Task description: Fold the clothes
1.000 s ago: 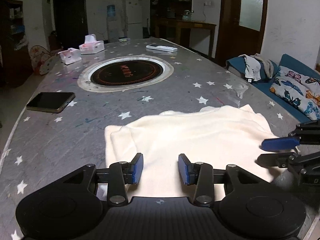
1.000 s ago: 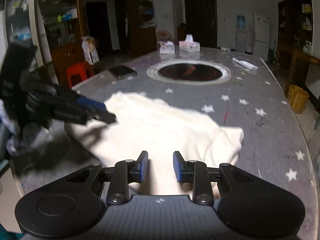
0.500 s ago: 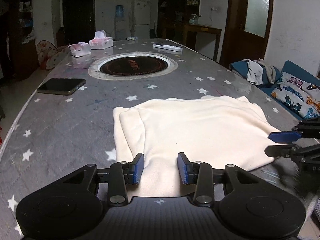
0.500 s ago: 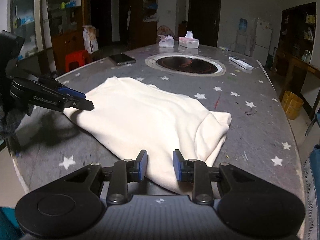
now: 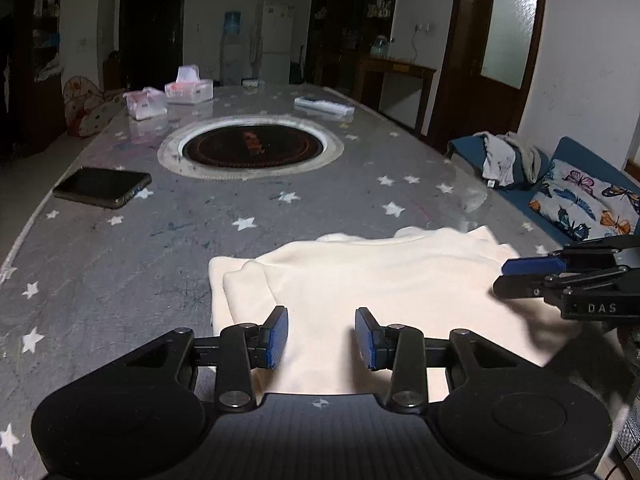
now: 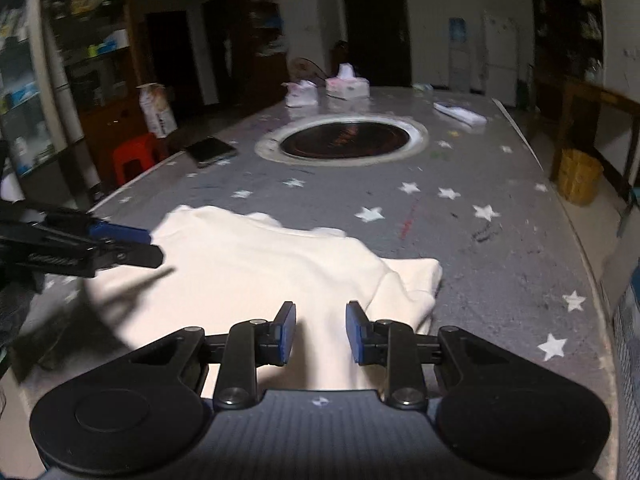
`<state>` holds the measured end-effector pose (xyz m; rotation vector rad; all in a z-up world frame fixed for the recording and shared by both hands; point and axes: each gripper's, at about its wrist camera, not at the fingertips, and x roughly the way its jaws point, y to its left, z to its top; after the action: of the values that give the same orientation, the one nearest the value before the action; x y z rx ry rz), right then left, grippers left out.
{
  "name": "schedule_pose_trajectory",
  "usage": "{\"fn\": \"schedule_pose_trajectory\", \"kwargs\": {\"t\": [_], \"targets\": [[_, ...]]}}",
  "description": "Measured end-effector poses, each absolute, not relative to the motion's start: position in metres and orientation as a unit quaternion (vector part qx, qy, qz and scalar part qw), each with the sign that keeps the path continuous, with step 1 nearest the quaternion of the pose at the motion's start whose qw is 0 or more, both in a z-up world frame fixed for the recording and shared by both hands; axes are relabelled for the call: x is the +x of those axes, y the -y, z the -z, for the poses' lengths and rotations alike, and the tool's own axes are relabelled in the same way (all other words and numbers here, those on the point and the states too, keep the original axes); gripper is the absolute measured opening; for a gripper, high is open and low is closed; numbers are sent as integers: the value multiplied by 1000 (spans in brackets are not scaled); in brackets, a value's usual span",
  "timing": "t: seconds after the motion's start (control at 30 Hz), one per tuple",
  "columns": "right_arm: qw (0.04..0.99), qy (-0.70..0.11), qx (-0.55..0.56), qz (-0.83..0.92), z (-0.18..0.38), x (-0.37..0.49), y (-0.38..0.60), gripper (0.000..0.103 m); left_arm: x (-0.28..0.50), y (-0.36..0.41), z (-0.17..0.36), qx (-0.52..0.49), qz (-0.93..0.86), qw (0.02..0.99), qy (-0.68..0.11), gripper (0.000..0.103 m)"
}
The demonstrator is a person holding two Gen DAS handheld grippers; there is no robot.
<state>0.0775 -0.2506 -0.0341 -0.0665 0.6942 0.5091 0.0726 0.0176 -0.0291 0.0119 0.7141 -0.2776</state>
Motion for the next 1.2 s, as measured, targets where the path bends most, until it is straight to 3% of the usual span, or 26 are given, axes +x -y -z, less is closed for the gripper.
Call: {"fn": "schedule_pose_trajectory", "kwargs": {"t": [0.1,0.67,0.9,1.0,1.2], "targets": [[909,-344,-19,-236,36,86,256,27,83,-25,37,-1,130,925,-358,42],[913,-337,-48,-223,36,111,232,26,109,-34,32,-24,109,929,-353,31],[904,-311,-74,-285,18,65,215,28,70,-31,21,-11,131,934,-331,40],[897,-301,-99,-307,19,43,203,34,60,-28,23,-2,133,935,-328,43],[889,-286,-165,-316,34,14,181,34,49,-25,30,8,128,937,-326,46]]}}
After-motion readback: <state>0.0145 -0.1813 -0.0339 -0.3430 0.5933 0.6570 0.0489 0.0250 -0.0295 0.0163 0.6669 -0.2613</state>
